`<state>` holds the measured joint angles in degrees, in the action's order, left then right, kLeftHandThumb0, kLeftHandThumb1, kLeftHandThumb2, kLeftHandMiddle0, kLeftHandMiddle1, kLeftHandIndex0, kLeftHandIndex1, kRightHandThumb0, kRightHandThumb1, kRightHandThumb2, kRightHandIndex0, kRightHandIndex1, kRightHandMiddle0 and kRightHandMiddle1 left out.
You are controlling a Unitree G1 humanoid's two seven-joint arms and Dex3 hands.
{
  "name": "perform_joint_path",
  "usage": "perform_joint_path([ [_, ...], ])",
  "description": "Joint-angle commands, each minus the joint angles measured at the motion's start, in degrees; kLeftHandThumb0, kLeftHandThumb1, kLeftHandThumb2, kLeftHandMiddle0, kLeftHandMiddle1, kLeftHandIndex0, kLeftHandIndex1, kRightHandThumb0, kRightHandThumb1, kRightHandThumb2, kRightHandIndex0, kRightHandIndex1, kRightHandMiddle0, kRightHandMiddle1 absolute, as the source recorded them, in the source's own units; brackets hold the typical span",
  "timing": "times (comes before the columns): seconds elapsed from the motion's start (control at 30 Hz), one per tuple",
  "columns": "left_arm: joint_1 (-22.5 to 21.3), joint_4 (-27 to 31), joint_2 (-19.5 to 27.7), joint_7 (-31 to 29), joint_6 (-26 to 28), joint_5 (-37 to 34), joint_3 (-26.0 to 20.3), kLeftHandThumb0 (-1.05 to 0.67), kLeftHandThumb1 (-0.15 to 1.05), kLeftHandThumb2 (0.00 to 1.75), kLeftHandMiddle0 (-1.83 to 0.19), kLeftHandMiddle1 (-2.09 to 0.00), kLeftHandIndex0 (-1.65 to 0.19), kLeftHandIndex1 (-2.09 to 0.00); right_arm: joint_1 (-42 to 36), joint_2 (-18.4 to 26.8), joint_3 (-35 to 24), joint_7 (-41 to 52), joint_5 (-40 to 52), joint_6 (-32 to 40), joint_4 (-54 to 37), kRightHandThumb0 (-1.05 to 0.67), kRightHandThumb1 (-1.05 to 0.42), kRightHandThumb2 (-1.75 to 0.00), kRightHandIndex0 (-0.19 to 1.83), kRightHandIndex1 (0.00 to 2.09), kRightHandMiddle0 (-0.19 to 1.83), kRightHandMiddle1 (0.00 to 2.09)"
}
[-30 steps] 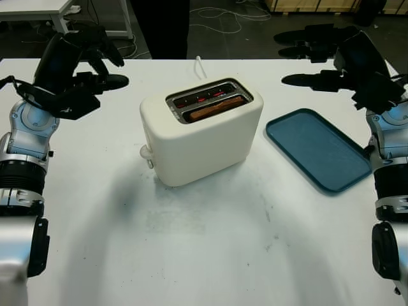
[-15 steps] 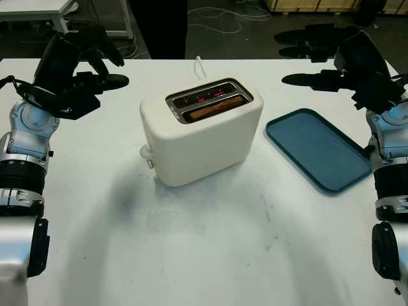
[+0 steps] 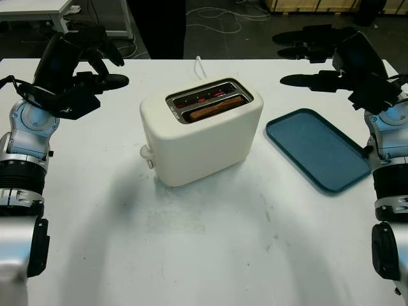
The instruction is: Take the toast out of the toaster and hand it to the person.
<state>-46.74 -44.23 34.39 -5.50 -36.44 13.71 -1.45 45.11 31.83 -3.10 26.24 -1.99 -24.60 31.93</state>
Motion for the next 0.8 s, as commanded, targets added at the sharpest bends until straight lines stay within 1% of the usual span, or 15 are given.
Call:
perform_joint_path([
  [0.0, 0.04, 0.16, 0.59, -0.05, -0.08, 0.02, 0.07, -1.05, 0.92, 0.07, -0.85, -1.29, -0.64, -1.35, -0.58, -0.19, 0.04, -0.34, -0.01, -0.22, -0.48, -0.53, -0.77, 0.00, 0.87, 0.01, 0.80, 0.00],
  [0.17, -0.04, 0.19, 0.50, 0.33, -0.15, 0.31, 0.15, -1.05, 0.92, 0.07, -0.85, -1.30, -0.64, -1.36, -0.57, -0.07, 0.04, -0.41, -0.15, -0.26, -0.46, -0.54, -0.77, 0.00, 0.87, 0.01, 0.80, 0.00],
  [0.4, -0.40, -0.63, 0.41, 0.26, -0.72, 0.07, 0.10, -1.05, 0.92, 0.07, -0.85, -1.29, -0.65, -1.34, -0.55, -0.42, -0.20, 0.19, 0.91, 0.34, -0.75, -0.49, -0.76, 0.00, 0.86, 0.00, 0.80, 0.00],
  [0.77, -0.33, -0.16, 0.40, 0.18, 0.01, 0.24, 0.20, -1.05, 0.92, 0.06, -0.85, -1.29, -0.66, -1.34, -0.58, 0.12, 0.16, -0.51, -0.32, -0.01, -0.88, -0.48, -0.76, 0.00, 0.86, 0.00, 0.79, 0.00],
])
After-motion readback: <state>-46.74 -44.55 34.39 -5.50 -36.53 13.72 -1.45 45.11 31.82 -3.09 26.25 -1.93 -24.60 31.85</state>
